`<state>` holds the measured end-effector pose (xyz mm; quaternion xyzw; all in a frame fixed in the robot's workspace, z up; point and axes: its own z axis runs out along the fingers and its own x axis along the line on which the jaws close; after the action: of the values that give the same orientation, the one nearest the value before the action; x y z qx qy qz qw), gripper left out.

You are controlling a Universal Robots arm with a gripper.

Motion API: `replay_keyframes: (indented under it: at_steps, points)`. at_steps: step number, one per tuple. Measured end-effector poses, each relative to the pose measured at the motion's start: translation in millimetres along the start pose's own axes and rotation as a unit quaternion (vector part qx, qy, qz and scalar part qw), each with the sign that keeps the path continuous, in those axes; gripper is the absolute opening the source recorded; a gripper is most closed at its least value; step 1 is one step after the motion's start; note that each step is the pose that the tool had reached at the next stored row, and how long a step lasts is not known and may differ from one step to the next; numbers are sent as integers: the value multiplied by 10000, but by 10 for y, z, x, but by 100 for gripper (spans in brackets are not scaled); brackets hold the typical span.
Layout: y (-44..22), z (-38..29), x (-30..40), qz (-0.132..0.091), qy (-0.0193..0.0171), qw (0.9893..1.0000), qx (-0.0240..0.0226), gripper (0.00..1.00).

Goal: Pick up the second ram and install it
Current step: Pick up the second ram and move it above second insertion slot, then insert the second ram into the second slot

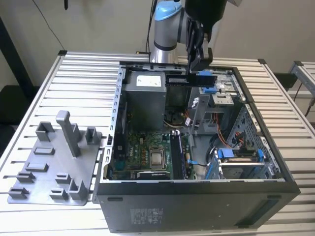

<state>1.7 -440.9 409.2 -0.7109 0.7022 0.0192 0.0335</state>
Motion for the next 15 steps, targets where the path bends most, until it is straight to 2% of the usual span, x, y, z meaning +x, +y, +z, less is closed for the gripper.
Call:
replay_keyframes:
  at_steps: [3, 15]
  points:
    - [-1, 3, -37, 0, 0, 10000, 0, 14]
    - [-1, 4, -53, 0, 0, 10000, 0, 14]
